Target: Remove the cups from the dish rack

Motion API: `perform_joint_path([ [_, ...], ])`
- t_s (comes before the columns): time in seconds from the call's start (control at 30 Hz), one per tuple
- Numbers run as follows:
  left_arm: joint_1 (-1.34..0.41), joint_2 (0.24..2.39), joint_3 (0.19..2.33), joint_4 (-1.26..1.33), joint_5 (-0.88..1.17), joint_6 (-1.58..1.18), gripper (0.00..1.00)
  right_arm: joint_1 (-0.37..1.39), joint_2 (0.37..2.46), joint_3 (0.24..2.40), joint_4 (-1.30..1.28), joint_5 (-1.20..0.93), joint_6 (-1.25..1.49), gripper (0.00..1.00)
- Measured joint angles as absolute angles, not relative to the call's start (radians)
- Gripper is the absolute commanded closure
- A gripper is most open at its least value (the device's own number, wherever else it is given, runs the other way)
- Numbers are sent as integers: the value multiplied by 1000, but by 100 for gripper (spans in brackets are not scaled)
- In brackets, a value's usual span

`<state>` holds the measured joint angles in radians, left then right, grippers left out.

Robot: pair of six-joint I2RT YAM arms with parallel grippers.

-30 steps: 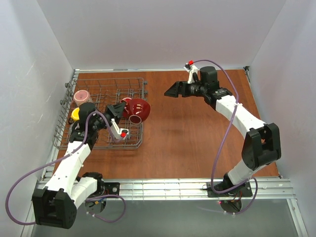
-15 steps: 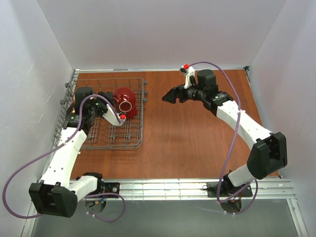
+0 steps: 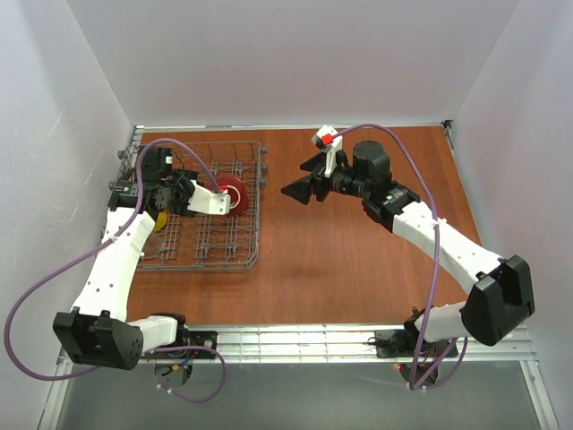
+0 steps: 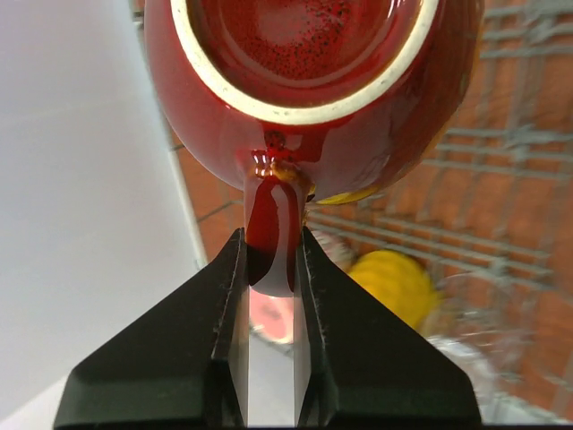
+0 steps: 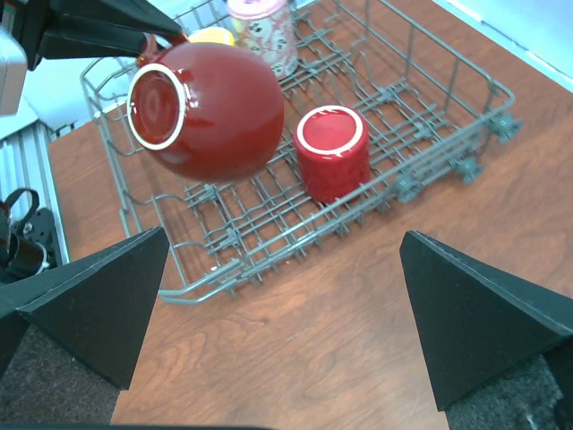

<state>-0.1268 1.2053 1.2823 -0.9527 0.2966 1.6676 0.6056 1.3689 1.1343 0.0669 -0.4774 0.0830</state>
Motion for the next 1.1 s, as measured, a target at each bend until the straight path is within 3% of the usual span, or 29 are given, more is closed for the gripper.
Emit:
perform_joint_path([
  [0.47, -127, 1222, 1349, -1062, 546, 1131, 100, 664, 1229, 957, 192, -465, -40, 1],
  [0.77, -127, 1212, 1232, -974, 780, 711, 100, 664, 1061, 795, 263, -291, -203, 2],
  [0.9, -127, 1211, 1176, -905, 908, 529, 100, 663, 969, 668, 352, -192, -270, 5],
  [1.1, -127, 1181, 1079, -705, 1103, 233, 100, 663, 935, 568, 484, -133, -299, 21],
])
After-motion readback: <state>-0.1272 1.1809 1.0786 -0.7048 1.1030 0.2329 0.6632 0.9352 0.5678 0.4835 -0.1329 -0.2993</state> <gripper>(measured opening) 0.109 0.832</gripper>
